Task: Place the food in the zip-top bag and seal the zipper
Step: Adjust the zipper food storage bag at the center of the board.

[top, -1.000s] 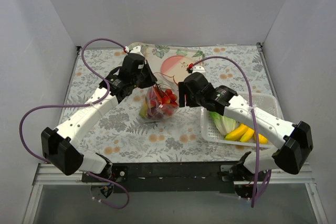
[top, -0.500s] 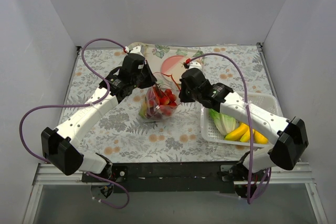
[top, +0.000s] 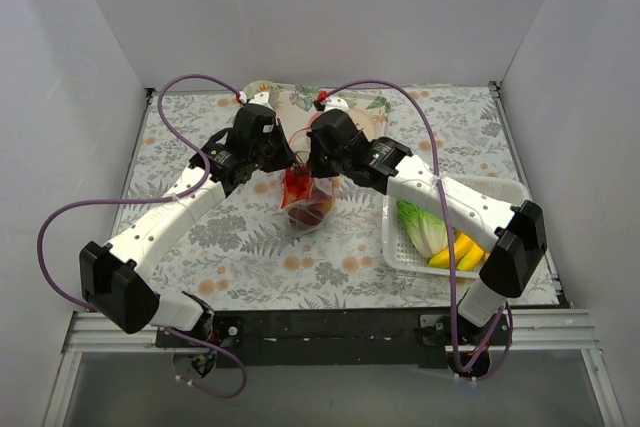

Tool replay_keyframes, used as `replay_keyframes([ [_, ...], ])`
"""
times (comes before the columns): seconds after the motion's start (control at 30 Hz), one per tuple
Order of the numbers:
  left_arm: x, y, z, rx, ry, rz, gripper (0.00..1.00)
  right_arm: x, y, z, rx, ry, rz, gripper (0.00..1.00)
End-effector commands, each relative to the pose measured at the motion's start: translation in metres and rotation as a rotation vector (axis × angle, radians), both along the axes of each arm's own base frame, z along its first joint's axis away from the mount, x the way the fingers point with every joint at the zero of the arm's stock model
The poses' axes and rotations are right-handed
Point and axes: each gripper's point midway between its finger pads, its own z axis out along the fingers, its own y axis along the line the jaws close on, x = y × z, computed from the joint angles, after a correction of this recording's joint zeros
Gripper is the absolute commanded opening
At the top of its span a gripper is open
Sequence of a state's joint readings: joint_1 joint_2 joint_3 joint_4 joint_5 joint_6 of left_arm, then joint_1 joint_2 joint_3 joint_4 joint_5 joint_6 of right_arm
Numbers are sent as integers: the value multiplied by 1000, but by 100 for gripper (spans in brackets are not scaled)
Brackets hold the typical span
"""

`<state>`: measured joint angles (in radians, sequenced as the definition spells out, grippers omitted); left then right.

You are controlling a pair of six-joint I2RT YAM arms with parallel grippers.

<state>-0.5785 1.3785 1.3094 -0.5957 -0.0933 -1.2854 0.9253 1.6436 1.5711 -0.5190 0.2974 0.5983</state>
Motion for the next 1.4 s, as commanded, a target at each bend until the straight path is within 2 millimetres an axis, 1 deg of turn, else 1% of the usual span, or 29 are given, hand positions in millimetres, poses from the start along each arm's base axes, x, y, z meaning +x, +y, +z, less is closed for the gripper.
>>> replay_keyframes([
  [0.0,-6,8,-9,37,23,12,0,16,4,33,55,-110,-23,1],
  [0.07,-5,9,-18,48,53,29,0,15,2,27,46,-107,-20,1],
  [0.17,-4,3,-9,21,64,29,0,11,2,27,59,-121,7,1],
  [0.2,-2,1,-3,6,55,28,0,12,1,27,52,-127,10,4],
  [0.23,-1,0,-3,3,55,30,0,13,-2,26,28,-137,10,14],
  [0.3,0,0,-14,25,82,34,0,13,-8,24,3,-140,7,28],
  [0.33,1,1,-20,42,97,41,0,13,-13,29,0,-154,2,45],
  [0.4,1,0,-28,41,112,39,0,9,-22,41,16,-183,-6,58],
  [0.43,-2,0,-35,42,123,30,0,9,-28,46,16,-196,-19,68],
  [0.47,-3,-2,-34,33,117,25,0,7,-33,50,15,-203,-29,70],
  [0.5,-3,-3,-31,23,108,21,0,4,-40,61,30,-219,-39,73],
  [0.57,-2,-4,-28,18,97,12,0,-1,-52,65,27,-212,-69,76],
  [0.6,-1,-5,-25,16,88,9,0,-6,-61,77,50,-225,-86,77],
  [0.67,-2,-7,-19,2,70,-13,0,-12,-80,74,25,-213,-133,77],
  [0.7,-2,-10,-14,-14,56,-21,0,-18,-92,83,53,-219,-170,77],
  [0.77,-4,-13,-9,-38,45,-41,0,-27,-119,73,-4,-188,-237,77],
  [0.83,-4,-16,-1,-66,27,-43,0,-36,-150,76,-9,-176,-344,77],
  [0.87,-6,-16,6,-84,14,-48,0,-47,-171,57,-82,-137,-378,79],
  [0.93,-9,-17,16,-107,-3,-54,0,-57,-202,54,-59,-114,-487,80],
  [0.97,-13,-14,28,-126,-30,-55,0,-62,-217,33,-102,-75,-516,81],
  [1.0,-14,-13,29,-133,-42,-56,0,-64,-242,27,-96,-55,-585,81],
  [1.07,-18,-10,37,-141,-66,-59,0,-67,-262,-2,-123,16,-609,81],
  [1.1,-20,-8,43,-148,-87,-61,0,-63,-292,-29,-144,63,-698,81],
  [1.13,-22,-8,41,-145,-87,-65,0,-66,-294,-43,-129,126,-678,81],
  [1.17,-23,-7,42,-146,-90,-66,0,-67,-306,-54,-157,153,-690,81],
  [1.2,-24,-6,45,-151,-103,-68,0,-68,-328,-69,-174,194,-763,81],
  [1.27,-25,-5,41,-150,-102,-68,0,-69,-345,-77,-191,224,-804,80],
  [1.3,-29,-9,44,-167,-103,-94,0,-71,-362,-80,-197,241,-864,80],
  [1.37,-31,-11,42,-176,-95,-105,0,-76,-375,-80,-203,267,-905,79],
])
